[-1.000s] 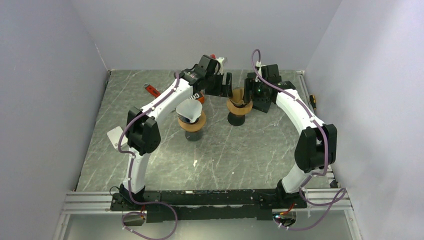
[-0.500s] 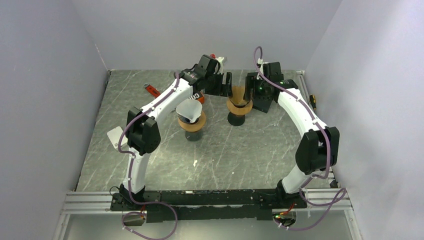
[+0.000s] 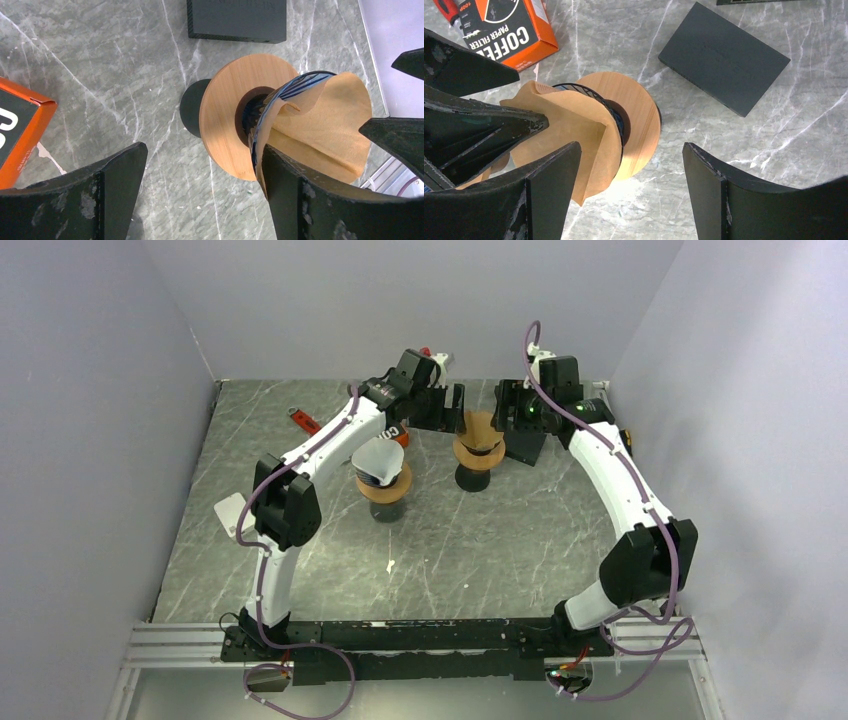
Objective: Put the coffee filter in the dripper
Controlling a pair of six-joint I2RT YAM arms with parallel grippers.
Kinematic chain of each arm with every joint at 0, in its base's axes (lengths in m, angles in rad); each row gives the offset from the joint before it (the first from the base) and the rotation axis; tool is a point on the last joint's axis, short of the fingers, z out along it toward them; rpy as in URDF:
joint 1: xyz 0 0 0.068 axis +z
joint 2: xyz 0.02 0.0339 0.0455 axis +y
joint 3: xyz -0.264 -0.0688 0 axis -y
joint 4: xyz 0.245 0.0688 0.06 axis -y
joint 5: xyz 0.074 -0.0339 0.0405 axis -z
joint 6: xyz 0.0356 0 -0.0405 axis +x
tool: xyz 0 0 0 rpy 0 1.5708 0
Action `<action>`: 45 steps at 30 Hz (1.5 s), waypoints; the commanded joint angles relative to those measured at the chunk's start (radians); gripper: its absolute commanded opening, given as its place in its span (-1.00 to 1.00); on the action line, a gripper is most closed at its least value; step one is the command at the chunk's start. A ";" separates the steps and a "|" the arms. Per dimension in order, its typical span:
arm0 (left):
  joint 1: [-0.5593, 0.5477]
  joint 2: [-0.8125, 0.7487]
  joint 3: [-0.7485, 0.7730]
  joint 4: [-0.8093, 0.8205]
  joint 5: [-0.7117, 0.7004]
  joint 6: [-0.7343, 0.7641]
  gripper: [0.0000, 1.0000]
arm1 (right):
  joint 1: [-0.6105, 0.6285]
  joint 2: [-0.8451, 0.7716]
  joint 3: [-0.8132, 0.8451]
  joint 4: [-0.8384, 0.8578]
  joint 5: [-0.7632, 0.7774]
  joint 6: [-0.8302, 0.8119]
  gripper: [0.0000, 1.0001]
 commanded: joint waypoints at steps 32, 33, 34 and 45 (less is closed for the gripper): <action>0.391 -0.396 -0.306 0.259 0.270 -0.036 0.99 | -0.157 -0.246 -0.135 0.213 -0.091 0.154 0.99; 0.431 -0.410 -0.336 0.254 0.273 -0.032 0.99 | -0.164 -0.250 -0.152 0.230 -0.085 0.160 0.99; 0.466 -0.425 -0.363 0.248 0.275 -0.025 0.99 | -0.174 -0.252 -0.170 0.244 -0.076 0.168 0.99; 0.756 -0.682 -0.783 0.205 0.081 0.075 0.99 | -0.326 -0.299 -0.452 0.333 0.148 0.291 0.99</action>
